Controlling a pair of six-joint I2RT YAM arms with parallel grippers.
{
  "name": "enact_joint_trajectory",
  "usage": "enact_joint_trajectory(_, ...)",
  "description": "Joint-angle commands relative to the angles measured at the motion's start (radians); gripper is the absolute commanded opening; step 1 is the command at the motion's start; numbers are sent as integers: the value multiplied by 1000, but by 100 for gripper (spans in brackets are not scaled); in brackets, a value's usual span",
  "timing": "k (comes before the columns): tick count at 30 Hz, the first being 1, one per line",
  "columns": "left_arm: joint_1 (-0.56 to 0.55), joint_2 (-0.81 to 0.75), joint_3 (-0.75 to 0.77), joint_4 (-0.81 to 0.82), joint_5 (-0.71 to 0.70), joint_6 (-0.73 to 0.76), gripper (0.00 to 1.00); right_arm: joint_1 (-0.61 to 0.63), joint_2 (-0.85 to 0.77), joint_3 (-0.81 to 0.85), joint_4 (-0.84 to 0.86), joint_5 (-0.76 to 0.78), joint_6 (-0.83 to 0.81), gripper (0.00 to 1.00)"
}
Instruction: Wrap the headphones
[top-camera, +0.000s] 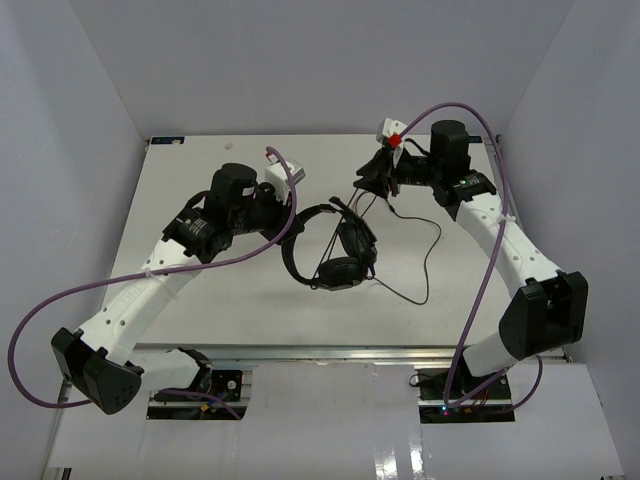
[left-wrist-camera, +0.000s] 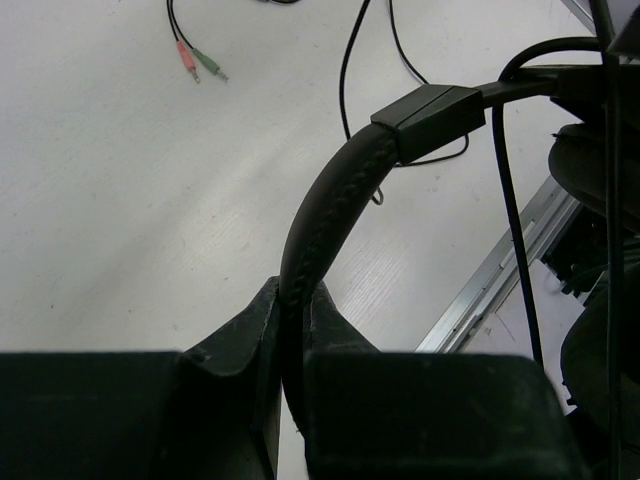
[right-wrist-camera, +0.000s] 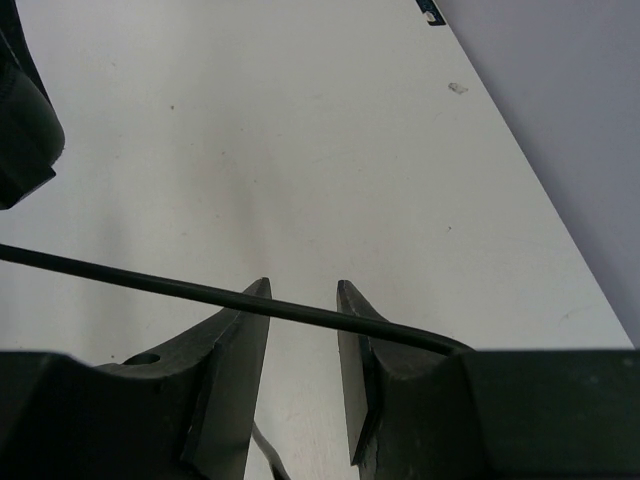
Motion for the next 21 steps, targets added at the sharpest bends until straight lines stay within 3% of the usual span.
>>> enact_joint_trajectory(1, -3, -10, 12, -12, 126, 10, 0, 4, 61, 104, 72, 53, 72, 8)
enact_joint_trajectory(15, -3, -10, 13, -2, 151, 5, 0, 20, 181, 137, 65, 146, 123, 8)
enact_joint_trajectory(18, -3, -19, 34, 0, 139, 2, 0, 19, 178, 95, 68, 112, 113, 8)
enact_joint_trajectory(21, -3, -16, 85, 4, 121, -18, 0, 20, 182, 46, 80, -36, 120, 11)
